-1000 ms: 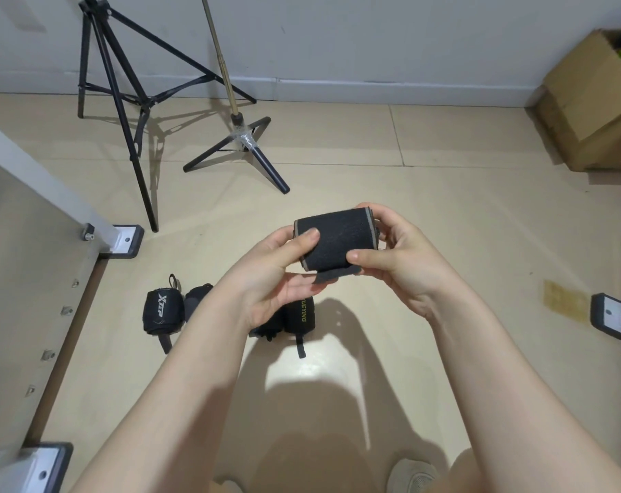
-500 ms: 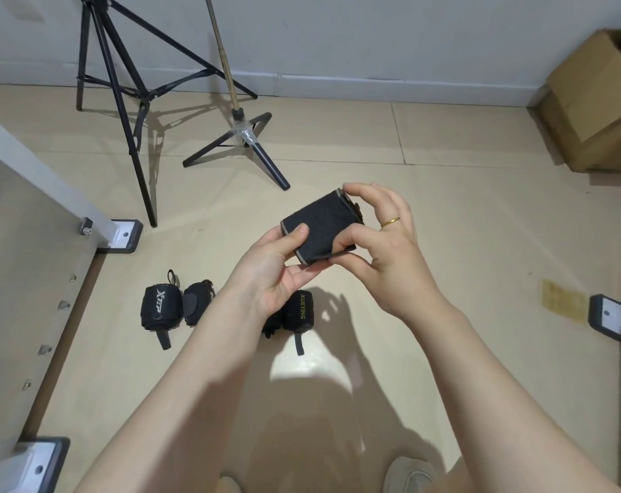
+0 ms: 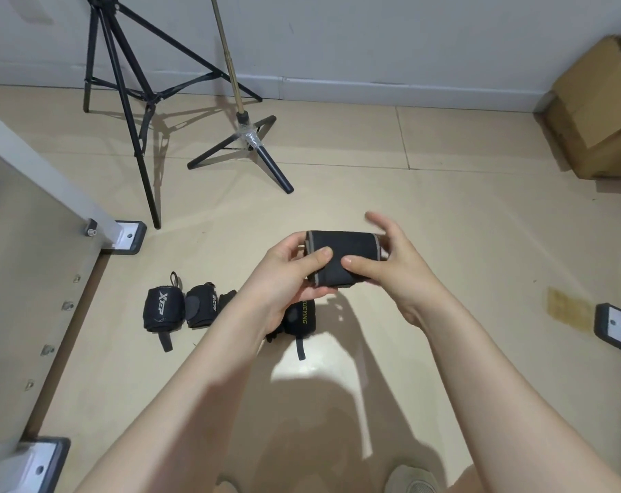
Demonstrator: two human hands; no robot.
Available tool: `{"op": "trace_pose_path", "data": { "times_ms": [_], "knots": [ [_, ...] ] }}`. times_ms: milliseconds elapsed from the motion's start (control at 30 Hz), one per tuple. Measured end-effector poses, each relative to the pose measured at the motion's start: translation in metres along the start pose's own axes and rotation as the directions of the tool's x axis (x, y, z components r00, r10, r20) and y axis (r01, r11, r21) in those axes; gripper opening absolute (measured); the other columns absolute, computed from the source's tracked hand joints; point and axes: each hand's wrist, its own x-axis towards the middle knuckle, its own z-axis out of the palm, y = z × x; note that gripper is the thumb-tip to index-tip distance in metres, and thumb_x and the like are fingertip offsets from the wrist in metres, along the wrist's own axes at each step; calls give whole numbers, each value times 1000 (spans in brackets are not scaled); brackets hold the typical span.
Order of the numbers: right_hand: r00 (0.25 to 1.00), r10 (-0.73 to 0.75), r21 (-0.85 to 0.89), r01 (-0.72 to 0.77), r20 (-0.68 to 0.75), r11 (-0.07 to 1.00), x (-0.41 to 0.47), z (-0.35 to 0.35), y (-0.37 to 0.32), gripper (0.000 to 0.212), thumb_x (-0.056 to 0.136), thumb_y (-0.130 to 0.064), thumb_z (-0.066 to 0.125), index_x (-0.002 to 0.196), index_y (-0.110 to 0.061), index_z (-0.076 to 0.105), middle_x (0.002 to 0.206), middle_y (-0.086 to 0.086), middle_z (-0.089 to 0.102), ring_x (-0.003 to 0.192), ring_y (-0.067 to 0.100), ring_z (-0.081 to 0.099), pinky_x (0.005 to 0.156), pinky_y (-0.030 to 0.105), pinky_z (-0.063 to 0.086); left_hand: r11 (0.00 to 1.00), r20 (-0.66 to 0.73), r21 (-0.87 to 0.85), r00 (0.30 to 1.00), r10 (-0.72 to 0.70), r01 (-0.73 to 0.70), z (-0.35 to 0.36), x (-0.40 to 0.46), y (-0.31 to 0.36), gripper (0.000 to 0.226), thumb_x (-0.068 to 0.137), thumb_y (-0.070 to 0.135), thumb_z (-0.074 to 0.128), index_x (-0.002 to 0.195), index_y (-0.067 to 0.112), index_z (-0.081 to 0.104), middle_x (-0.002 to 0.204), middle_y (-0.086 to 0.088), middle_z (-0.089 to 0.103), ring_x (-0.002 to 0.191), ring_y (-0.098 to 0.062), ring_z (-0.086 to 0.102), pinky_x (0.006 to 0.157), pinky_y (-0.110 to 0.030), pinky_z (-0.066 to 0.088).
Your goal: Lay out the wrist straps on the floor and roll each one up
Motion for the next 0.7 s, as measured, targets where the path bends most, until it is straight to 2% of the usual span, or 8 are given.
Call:
{"op": "trace_pose_path", "data": {
  "times_ms": [33, 100, 200, 300, 400, 467, 567, 700],
  "knots": [
    [998, 68, 87, -68, 12, 994, 1, -1, -1, 59, 81, -3, 69, 131, -23, 43, 125, 9, 50, 89, 10, 61, 73, 21, 56, 1000, 16, 23, 1000, -17, 17, 1, 0, 1, 18, 92, 16, 58, 110, 13, 59, 100, -7, 64, 79, -26, 70, 70, -29, 59],
    [996, 88, 60, -87, -2, 994, 6, 0, -1, 49, 82, -6, 70, 123, -21, 49, 123, 12, 52, 86, 14, 62, 70, 23, 57, 996, 4, 76, 999, -36, 35, 1, 3, 1, 22, 92, 19, 59, 113, 12, 59, 97, -6, 65, 76, -26, 70, 68, -25, 58],
    [997, -42, -327, 17, -71, 945, 12, 10, 8, 51, 82, -17, 71, 126, -24, 47, 111, 1, 54, 97, 19, 58, 85, 31, 52, 994, -80, 90, 995, -54, 61, -4, 10, -6, 23, 92, 10, 58, 115, 9, 59, 90, -2, 65, 74, -24, 69, 68, -28, 60],
    [975, -216, -745, 107, -51, 658, 15, 21, 20, 49, 84, -29, 65, 130, -22, 49, 128, 1, 49, 120, 23, 45, 105, 36, 33, 983, -111, 166, 992, -60, 78, -13, 19, -11, 24, 90, 6, 60, 113, 10, 59, 94, -3, 63, 75, -21, 68, 64, -27, 59],
    [969, -202, -849, 224, 142, 479, 23, 25, 35, 60, 82, -35, 66, 135, -18, 44, 133, 3, 50, 121, 24, 46, 105, 36, 31, 926, -93, 375, 996, -9, 43, -23, 32, -17, 26, 86, 3, 64, 110, 13, 60, 107, -4, 57, 74, -18, 65, 60, -24, 57],
    [974, -99, -844, 225, 202, 488, 26, 27, 49, 64, 81, -33, 69, 135, -17, 40, 127, 4, 55, 113, 25, 53, 92, 35, 41, 832, -28, 555, 999, 37, -15, -29, 40, -27, 28, 82, 2, 68, 105, 16, 60, 105, 1, 57, 78, -19, 62, 66, -30, 58],
    [985, 26, -780, 119, 171, 614, 37, 27, 73, 48, 77, -29, 72, 117, -15, 50, 102, 0, 62, 95, 23, 59, 77, 37, 49, 688, 53, 721, 997, 59, -79, -39, 53, -50, 31, 81, 8, 70, 107, 20, 60, 99, 9, 57, 76, -17, 59, 80, -37, 56],
    [994, 98, -688, -32, 57, 725, 61, 20, 120, 38, 72, -27, 76, 101, -13, 56, 92, 0, 64, 85, 20, 61, 73, 38, 52, 708, -15, 706, 1000, 22, -6, -49, 72, -91, 54, 88, 16, 63, 134, 32, 40, 123, 7, 52, 66, -13, 60, 76, -27, 51]
  ]
}}
